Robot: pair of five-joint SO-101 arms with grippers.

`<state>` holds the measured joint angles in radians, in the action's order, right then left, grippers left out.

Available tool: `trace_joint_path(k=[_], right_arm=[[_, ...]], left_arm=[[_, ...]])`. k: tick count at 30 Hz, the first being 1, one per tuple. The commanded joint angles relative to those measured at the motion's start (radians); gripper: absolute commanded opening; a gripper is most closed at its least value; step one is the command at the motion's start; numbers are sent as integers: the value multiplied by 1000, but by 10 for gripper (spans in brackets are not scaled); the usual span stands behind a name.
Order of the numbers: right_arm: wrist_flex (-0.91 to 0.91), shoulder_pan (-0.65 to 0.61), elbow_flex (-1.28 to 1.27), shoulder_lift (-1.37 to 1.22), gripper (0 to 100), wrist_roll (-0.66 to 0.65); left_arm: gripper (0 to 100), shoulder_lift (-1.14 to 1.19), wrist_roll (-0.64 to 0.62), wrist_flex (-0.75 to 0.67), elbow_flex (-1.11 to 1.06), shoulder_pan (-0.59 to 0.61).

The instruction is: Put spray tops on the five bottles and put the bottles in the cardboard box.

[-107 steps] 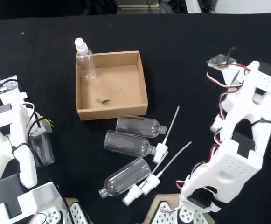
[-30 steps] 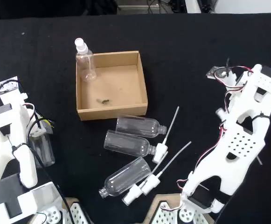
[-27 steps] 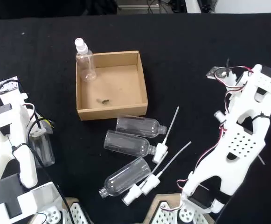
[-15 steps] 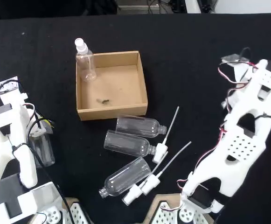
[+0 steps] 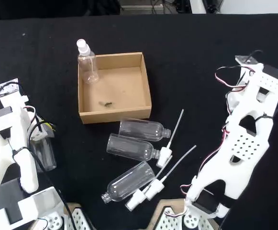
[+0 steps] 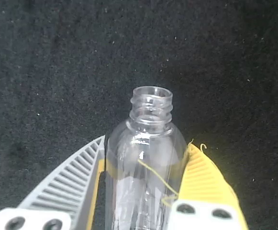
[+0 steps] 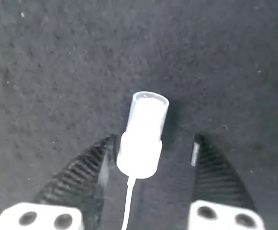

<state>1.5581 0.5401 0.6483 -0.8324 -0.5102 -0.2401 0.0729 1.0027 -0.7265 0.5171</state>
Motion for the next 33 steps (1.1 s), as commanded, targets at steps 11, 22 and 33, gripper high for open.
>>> trace_joint_path(k=[11,22,33], right_arm=[[114,-46,116,-21,9,-98],[204,-25,406,254,10,161],[204,-161,189,633,10,373]], left_arm=[[30,-20,0,21,5,-5],[30,-163,0,38,45,-5],[30,-575,-9,-17,-18,-18]])
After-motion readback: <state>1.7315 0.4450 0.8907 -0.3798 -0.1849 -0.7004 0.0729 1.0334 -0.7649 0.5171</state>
